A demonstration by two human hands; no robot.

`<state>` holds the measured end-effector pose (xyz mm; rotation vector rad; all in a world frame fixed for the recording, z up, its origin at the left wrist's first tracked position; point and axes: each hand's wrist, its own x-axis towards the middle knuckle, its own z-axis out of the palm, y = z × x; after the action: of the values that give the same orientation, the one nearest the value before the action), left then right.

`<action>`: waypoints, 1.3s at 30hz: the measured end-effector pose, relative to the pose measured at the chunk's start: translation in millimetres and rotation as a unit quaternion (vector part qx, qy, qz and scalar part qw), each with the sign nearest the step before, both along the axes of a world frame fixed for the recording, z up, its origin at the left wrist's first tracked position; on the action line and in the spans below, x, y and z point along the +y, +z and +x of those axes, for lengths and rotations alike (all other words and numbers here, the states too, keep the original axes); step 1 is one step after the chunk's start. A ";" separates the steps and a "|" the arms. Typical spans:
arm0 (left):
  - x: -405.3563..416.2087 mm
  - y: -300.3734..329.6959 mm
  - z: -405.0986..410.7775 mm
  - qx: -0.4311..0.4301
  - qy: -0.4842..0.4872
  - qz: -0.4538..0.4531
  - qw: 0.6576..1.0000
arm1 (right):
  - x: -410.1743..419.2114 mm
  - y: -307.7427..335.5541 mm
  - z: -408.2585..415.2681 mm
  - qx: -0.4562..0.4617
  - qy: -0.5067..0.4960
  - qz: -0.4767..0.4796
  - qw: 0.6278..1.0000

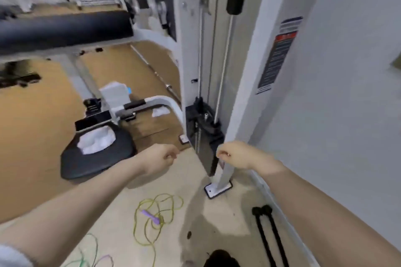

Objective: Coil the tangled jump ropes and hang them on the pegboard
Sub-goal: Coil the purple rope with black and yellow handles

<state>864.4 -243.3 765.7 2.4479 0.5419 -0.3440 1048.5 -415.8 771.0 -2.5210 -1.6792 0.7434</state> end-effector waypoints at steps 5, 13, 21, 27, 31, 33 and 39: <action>48.1 -18.6 -143.2 0.006 0.251 -0.050 0.967 | 127.2 -44.9 -94.0 0.058 0.197 -0.068 0.976; 106.5 -28.9 -241.2 -0.036 0.468 -0.113 0.876 | 263.2 -57.8 -197.4 0.101 0.351 -0.099 0.926; 218.8 -24.2 -227.4 -0.071 0.512 -0.125 0.847 | 381.1 -77.4 -175.7 0.086 0.317 -0.072 0.942; 281.0 -17.7 -224.4 -0.036 0.480 -0.144 0.865 | 423.1 -79.1 -172.5 0.110 0.251 -0.119 0.954; 332.6 -27.8 -217.9 -0.014 0.427 -0.147 0.892 | 440.7 -98.7 -171.9 0.165 0.186 -0.096 0.964; 358.0 -40.6 -216.2 0.003 0.385 -0.152 0.910 | 449.0 -108.8 -178.6 0.158 0.166 -0.089 0.969; 446.6 -78.2 -210.6 0.039 0.214 -0.148 0.965 | 487.3 -127.7 -209.7 0.165 -0.024 -0.028 0.986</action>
<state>653.8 203.4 687.5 1.9729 0.9589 -0.3147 838.8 71.6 643.3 -2.3002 -1.5006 1.1426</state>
